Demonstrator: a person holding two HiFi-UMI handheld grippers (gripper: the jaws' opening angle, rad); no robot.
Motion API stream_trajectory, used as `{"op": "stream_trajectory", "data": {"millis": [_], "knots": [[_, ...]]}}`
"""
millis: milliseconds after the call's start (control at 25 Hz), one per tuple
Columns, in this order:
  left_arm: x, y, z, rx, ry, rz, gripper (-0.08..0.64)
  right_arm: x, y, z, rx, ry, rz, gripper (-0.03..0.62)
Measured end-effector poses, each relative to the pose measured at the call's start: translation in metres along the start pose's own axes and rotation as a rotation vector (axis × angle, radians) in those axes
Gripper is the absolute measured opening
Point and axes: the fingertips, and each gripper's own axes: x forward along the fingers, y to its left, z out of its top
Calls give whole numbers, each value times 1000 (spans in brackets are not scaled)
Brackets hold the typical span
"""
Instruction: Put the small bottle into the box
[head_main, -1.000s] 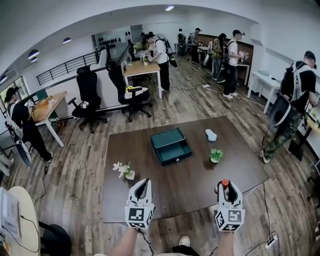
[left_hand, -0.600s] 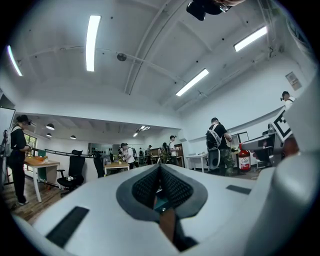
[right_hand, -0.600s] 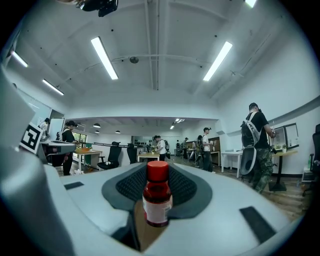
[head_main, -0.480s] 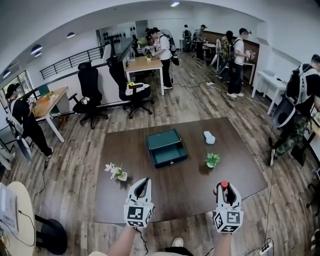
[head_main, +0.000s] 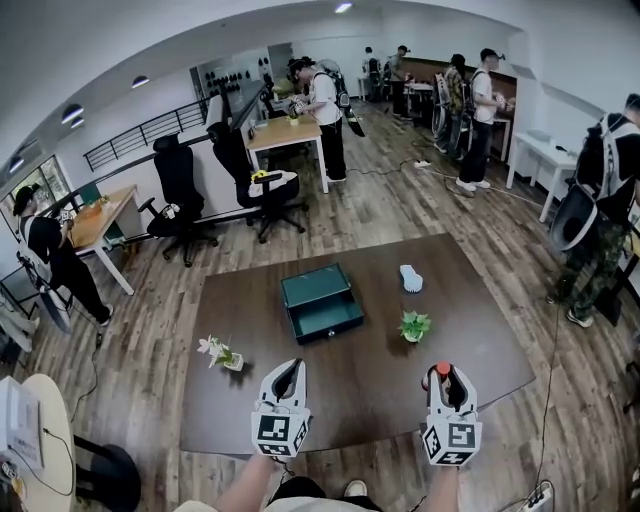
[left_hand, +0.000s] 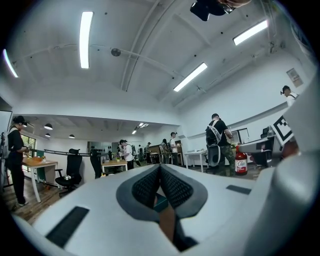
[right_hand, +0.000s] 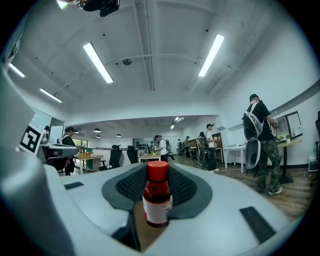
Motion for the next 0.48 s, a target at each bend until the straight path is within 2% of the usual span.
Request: {"op": "stream_trajectory", "data": {"millis": [240,480], "knots": [[17,14,-6,-10,-7,42,2,31,2,-6,-13,13,40,132],[36,52,-14,-12,-19,79,3,84,22,-3,-26,2,88,132]]}}
